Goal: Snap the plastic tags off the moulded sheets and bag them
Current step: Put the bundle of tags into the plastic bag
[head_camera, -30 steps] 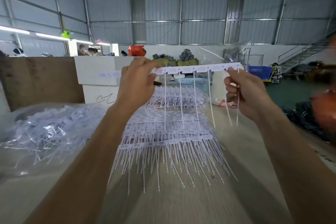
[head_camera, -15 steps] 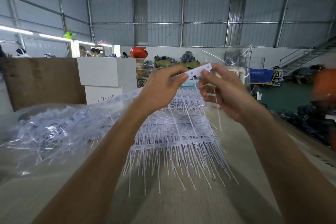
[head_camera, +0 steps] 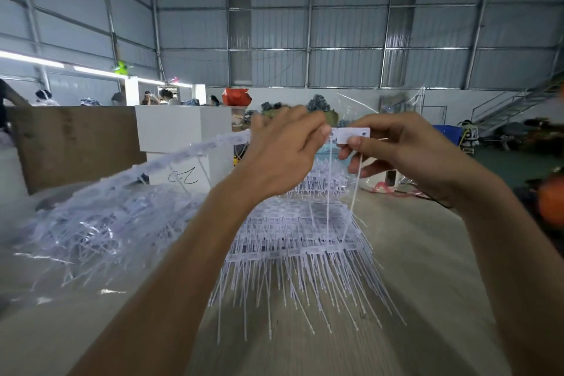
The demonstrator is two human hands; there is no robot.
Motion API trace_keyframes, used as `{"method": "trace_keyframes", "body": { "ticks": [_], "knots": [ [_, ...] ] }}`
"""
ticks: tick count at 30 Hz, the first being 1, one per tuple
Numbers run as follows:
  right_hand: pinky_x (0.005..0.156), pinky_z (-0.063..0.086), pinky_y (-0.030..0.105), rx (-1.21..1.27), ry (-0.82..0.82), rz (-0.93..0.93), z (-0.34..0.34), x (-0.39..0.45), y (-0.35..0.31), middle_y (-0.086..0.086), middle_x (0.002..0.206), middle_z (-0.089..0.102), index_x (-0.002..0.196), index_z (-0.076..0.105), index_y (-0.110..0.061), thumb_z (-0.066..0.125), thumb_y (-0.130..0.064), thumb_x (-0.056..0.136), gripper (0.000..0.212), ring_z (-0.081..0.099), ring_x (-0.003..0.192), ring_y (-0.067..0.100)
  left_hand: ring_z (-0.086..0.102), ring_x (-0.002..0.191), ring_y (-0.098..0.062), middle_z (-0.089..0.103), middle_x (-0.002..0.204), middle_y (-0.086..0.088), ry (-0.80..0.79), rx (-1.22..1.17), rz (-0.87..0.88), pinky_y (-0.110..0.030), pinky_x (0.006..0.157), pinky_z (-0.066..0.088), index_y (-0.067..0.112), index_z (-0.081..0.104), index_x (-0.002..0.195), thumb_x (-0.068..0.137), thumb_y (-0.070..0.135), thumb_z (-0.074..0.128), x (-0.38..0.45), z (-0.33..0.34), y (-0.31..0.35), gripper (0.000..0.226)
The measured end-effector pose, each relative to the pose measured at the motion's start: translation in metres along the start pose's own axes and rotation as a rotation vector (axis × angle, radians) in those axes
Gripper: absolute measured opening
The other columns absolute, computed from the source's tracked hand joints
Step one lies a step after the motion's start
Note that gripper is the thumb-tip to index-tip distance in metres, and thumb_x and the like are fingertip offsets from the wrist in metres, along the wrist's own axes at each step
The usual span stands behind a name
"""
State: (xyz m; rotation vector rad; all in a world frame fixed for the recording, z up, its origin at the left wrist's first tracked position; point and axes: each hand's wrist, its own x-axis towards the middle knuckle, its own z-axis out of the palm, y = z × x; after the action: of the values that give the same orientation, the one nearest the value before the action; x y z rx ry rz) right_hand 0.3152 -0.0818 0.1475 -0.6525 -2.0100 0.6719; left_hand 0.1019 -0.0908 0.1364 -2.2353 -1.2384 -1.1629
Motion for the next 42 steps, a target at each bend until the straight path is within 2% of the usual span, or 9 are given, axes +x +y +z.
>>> {"method": "trace_keyframes", "body": {
  "ticks": [6,9,12,16,21,26,29,35,42],
  "knots": [
    [0.064,0.058,0.026,0.086,0.0,-0.027,0.013,0.005,0.002,0.012,0.086,0.074,0.099,0.072,-0.01,0.065,-0.023,0.091,0.017,0.071,0.074,0.02,0.048,0.072,-0.016,0.044,0.064,0.011,0.104,-0.126,-0.032,-0.043,0.092,0.035,0.032,0.043,0.074,0.106,0.034,0.038,0.003,-0.006,0.008,0.032],
    [0.063,0.057,0.025,0.009,0.031,-0.058,0.017,0.009,0.003,0.01,0.083,0.073,0.099,0.07,-0.009,0.063,-0.015,0.098,0.01,0.07,0.072,0.019,0.044,0.061,-0.02,0.046,0.058,0.003,0.117,-0.208,-0.056,-0.04,0.072,0.039,0.012,0.054,0.075,0.106,0.028,0.045,0.005,-0.006,0.003,0.035],
    [0.063,0.059,0.028,-0.036,0.066,-0.086,0.021,0.011,0.0,0.01,0.082,0.073,0.101,0.07,-0.016,0.063,-0.014,0.098,0.008,0.071,0.072,0.021,0.041,0.055,-0.015,0.045,0.057,0.001,0.123,-0.29,-0.11,-0.036,0.059,0.036,0.018,0.05,0.067,0.105,0.026,0.049,0.007,-0.007,0.002,0.039],
    [0.072,0.061,0.035,-0.229,0.183,-0.173,0.028,0.016,-0.001,0.006,0.077,0.073,0.104,0.072,-0.022,0.065,-0.015,0.097,0.012,0.072,0.072,0.016,0.038,0.053,-0.013,0.04,0.055,0.006,0.156,-0.386,-0.177,-0.035,0.059,0.035,0.02,0.044,0.062,0.104,0.026,0.05,0.009,-0.008,0.001,0.043],
    [0.07,0.051,0.025,-0.522,0.363,-0.36,0.043,0.018,-0.002,-0.015,0.071,0.065,0.103,0.073,-0.014,0.064,-0.017,0.098,0.011,0.067,0.07,0.006,0.04,0.061,-0.018,0.039,0.062,-0.003,0.147,-0.528,-0.265,-0.04,0.067,0.048,0.01,0.048,0.068,0.105,0.023,0.05,0.009,-0.014,0.002,0.039],
    [0.07,0.05,0.046,-0.612,0.474,-0.481,0.052,0.023,-0.006,0.009,0.081,0.066,0.1,0.072,-0.004,0.059,-0.014,0.101,0.017,0.061,0.075,0.027,0.036,0.046,-0.008,0.04,0.055,0.004,0.109,-0.875,-0.39,-0.021,0.051,0.033,0.005,0.055,0.079,0.106,0.022,0.048,0.009,-0.015,0.007,0.033],
    [0.071,0.052,0.049,-0.609,0.433,-0.438,0.052,0.021,-0.007,0.011,0.083,0.068,0.102,0.07,-0.003,0.057,-0.019,0.101,0.021,0.065,0.074,0.03,0.039,0.048,-0.005,0.043,0.055,0.007,0.102,-0.779,-0.348,-0.018,0.052,0.035,0.009,0.053,0.073,0.106,0.024,0.048,0.008,-0.015,0.003,0.036],
    [0.065,0.048,0.033,-0.546,0.484,-0.26,0.042,0.023,-0.005,-0.011,0.074,0.062,0.105,0.066,-0.015,0.057,-0.02,0.1,0.012,0.056,0.063,0.003,0.062,0.074,-0.023,0.062,0.076,0.002,0.101,-0.415,-0.123,-0.047,0.077,0.054,0.012,0.061,0.093,0.103,0.031,0.053,0.006,-0.005,-0.001,0.023],
    [0.066,0.046,0.033,-0.629,0.641,-0.202,0.042,0.024,-0.008,-0.009,0.078,0.062,0.1,0.067,-0.018,0.055,-0.024,0.097,0.014,0.056,0.068,0.01,0.063,0.067,-0.019,0.068,0.081,0.002,0.091,-0.228,-0.057,-0.045,0.066,0.056,0.031,0.061,0.112,0.102,0.035,0.053,0.006,-0.003,-0.003,0.014]
  ]
}}
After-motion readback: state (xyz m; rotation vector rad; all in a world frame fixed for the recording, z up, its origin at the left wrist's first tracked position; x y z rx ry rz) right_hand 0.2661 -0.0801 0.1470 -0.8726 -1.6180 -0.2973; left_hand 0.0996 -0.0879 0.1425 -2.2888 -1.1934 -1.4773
